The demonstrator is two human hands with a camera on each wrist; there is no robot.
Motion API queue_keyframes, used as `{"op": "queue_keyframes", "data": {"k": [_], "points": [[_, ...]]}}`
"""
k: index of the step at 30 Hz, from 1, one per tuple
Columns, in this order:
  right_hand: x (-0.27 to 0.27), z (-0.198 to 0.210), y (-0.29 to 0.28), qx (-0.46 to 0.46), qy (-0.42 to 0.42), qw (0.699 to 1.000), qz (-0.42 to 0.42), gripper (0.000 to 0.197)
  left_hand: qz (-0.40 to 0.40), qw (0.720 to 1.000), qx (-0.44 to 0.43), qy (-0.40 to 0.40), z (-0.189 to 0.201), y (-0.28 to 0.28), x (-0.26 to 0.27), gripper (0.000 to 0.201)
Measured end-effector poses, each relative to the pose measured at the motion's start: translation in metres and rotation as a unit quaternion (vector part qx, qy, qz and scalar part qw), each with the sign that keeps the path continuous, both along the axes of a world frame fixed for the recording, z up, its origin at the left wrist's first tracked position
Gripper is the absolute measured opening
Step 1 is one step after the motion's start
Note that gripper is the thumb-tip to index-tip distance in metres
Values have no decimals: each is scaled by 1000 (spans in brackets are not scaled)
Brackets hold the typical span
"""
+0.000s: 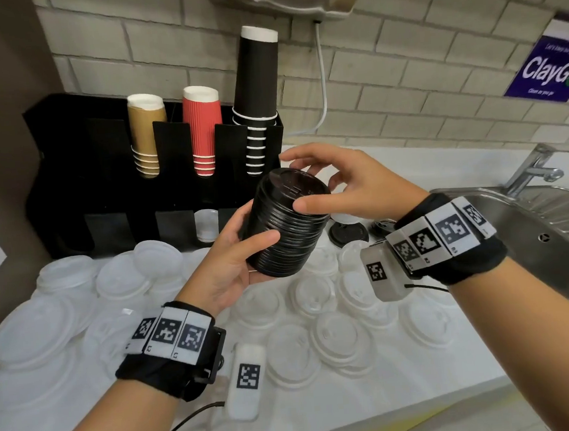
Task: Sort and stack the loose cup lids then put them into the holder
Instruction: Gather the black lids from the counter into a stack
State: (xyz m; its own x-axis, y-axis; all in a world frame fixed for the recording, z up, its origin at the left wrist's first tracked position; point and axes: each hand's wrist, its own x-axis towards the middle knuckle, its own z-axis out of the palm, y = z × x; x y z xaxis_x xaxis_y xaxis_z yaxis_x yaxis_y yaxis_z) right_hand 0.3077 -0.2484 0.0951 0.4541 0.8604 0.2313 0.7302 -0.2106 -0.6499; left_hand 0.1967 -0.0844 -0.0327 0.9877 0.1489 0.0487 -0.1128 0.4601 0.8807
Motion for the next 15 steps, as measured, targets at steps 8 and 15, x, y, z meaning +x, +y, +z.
{"op": "queue_keyframes", "data": {"k": [8, 15], "points": [[81, -36, -54, -194, -4, 955, -225, 27, 24, 999, -35, 5, 0, 5, -1, 62], [126, -112, -88, -476, -39, 844, -245, 86, 29, 999, -27, 7, 1, 4, -2, 61]]}}
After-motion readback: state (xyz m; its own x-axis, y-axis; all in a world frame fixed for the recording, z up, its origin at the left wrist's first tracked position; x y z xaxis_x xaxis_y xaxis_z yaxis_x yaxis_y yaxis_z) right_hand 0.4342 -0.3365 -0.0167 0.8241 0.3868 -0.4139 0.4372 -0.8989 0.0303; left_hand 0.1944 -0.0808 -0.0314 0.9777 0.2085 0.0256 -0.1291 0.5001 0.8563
